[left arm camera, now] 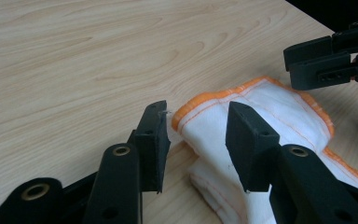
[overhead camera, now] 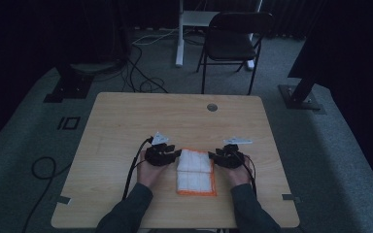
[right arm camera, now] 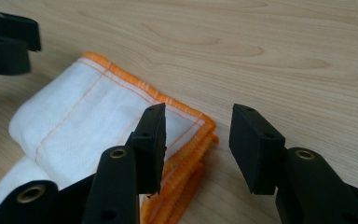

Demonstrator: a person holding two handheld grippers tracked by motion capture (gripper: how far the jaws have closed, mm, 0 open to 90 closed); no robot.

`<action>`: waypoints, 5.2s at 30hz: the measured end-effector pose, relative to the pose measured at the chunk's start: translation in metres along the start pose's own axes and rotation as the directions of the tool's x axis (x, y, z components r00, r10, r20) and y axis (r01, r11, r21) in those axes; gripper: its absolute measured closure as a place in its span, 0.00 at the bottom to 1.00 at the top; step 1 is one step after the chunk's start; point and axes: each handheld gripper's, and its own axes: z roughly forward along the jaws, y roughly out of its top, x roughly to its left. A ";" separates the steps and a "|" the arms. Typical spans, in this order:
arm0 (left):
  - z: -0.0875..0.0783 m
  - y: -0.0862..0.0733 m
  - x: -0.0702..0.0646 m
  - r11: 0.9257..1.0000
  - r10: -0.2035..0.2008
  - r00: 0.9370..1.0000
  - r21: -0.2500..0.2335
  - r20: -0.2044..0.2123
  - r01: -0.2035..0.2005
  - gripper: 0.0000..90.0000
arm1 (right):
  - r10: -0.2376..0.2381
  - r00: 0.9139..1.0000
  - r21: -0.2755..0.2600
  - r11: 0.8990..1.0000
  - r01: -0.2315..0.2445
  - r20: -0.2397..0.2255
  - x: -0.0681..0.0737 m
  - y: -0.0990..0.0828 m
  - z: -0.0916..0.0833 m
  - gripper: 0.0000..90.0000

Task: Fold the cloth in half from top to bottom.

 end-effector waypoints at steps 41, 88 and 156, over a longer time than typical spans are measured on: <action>0.016 -0.004 -0.019 0.999 0.017 0.999 0.027 0.050 -0.018 0.91 | 0.037 0.992 0.017 0.999 -0.035 -0.120 0.007 -0.007 0.006 0.89; -0.022 -0.005 -0.036 0.999 0.027 0.998 -0.036 0.049 -0.026 0.70 | -0.107 0.977 -0.049 0.994 0.100 -0.186 0.032 -0.041 -0.038 0.90; -0.046 -0.080 -0.054 0.995 0.075 0.994 0.061 0.075 -0.080 0.63 | -0.062 0.991 -0.068 0.996 0.055 -0.115 0.017 -0.045 -0.047 0.63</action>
